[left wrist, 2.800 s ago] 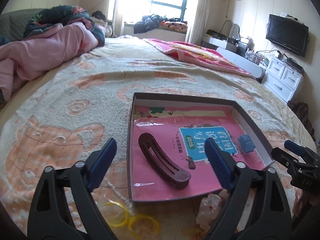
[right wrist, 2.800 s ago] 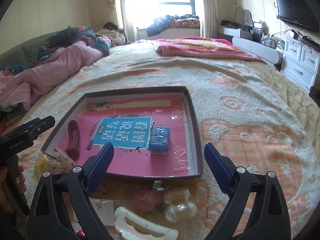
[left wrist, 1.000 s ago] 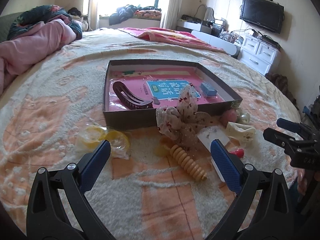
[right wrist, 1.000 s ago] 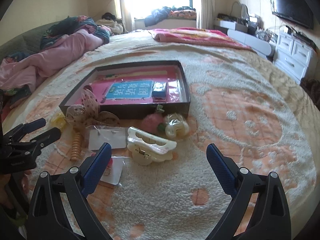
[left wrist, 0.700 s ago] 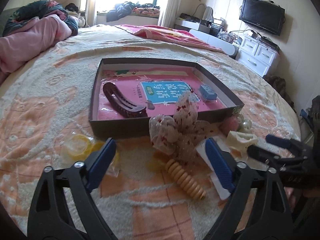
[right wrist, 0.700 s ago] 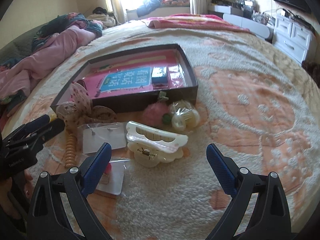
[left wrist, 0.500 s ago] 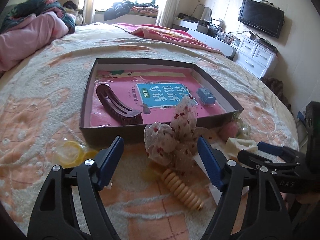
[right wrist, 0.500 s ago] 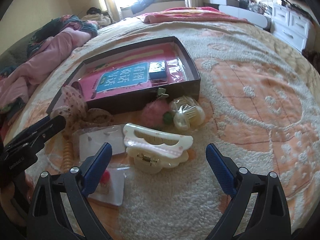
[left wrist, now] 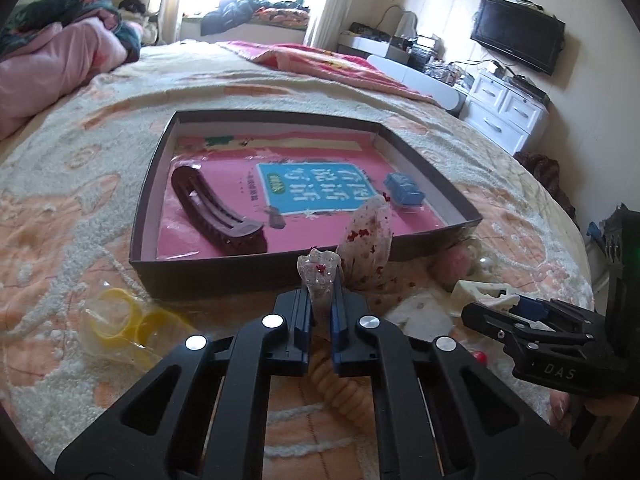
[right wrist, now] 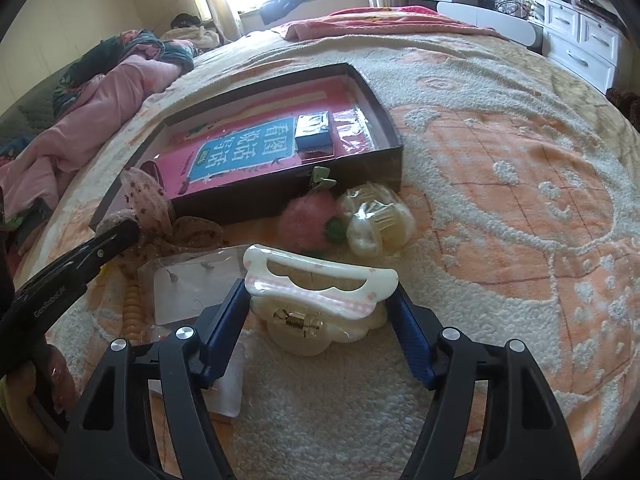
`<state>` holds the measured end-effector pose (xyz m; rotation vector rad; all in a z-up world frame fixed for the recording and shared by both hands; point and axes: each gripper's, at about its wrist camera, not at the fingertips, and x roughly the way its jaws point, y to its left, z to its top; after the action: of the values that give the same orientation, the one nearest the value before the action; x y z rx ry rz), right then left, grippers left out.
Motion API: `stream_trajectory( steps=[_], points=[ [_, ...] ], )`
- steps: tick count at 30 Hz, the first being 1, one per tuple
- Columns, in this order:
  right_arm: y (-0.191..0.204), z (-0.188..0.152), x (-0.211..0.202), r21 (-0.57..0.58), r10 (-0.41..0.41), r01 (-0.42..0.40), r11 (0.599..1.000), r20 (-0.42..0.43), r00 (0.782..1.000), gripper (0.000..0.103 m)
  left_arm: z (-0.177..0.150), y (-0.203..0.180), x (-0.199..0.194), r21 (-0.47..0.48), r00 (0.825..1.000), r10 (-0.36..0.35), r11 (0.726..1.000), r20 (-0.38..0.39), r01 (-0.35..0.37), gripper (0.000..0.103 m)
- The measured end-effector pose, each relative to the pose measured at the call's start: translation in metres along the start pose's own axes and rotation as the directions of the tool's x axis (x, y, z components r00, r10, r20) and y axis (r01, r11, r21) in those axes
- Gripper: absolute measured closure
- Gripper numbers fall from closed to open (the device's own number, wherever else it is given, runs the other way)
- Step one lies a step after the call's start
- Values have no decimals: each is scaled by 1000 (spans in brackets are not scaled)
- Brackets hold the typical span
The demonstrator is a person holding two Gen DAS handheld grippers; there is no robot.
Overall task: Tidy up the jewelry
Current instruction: 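Grasp the floral fabric bow with left tool while right tool grasps the white claw clip, then carry the bow and claw clip into the tray and open both tools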
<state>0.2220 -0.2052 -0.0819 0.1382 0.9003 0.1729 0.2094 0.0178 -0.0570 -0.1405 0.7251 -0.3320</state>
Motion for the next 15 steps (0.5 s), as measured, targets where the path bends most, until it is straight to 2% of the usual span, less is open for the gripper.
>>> stream_trajectory(
  steps=[15],
  points=[
    [-24, -4, -53, 4, -33, 33, 999, 91, 995, 36, 24, -51, -49, 97, 989, -102, 991, 110, 91, 102]
  ],
)
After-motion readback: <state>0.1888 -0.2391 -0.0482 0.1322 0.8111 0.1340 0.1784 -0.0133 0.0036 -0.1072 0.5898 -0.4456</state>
